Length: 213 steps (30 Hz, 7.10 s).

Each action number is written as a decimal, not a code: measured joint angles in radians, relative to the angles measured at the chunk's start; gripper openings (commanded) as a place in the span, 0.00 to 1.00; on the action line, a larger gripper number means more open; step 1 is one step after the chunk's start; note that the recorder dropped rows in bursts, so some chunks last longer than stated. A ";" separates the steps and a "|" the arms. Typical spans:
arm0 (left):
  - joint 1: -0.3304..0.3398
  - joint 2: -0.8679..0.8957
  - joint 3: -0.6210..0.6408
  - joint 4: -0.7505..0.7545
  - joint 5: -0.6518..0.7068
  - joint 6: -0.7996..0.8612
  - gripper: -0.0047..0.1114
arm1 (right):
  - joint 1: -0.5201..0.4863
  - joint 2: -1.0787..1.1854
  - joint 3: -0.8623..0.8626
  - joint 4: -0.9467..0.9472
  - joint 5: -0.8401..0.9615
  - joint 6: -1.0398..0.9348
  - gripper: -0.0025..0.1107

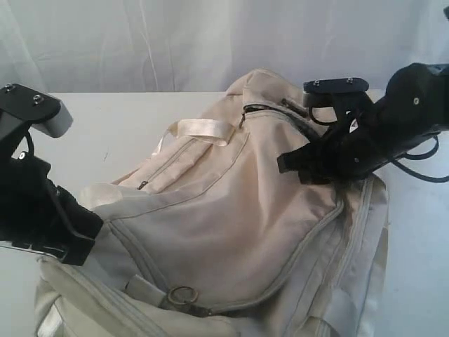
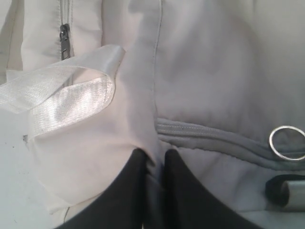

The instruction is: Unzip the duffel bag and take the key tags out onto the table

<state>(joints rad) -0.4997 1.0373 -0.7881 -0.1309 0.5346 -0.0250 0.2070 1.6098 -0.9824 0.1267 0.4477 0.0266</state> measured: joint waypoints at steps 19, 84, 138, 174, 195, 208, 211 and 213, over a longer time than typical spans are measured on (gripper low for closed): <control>0.002 0.000 0.089 -0.324 -0.088 0.182 0.04 | -0.087 0.310 -0.270 0.007 -0.284 0.034 0.02; 0.004 -0.007 0.108 -0.636 -0.338 0.643 0.65 | 0.273 -0.485 0.049 -0.475 0.426 0.432 0.66; 0.004 -0.007 0.108 -0.615 -0.262 0.634 0.63 | 0.023 0.380 -0.555 -1.769 -0.729 1.700 0.53; 0.004 0.290 -0.024 -0.614 -0.862 0.876 0.73 | 0.018 -0.526 0.323 -1.869 -0.912 1.897 0.58; 0.223 0.601 -0.155 -0.662 -0.917 0.987 0.78 | 0.018 -0.884 0.625 -1.869 -0.931 2.031 0.58; 0.229 0.785 -0.265 -0.628 -0.931 0.991 0.40 | 0.018 -0.884 0.658 -1.871 -0.871 1.985 0.58; 0.229 0.806 -0.267 -0.633 -0.933 0.996 0.13 | 0.018 -0.884 0.658 -1.871 -0.871 1.975 0.58; 0.229 0.805 -0.267 -0.656 -0.933 1.022 0.04 | 0.018 -0.884 0.658 -1.871 -0.871 1.966 0.58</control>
<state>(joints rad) -0.2706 1.8426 -1.0550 -0.7869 -0.3984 0.9968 0.2255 0.7261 -0.3243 -1.7442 -0.4230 1.9921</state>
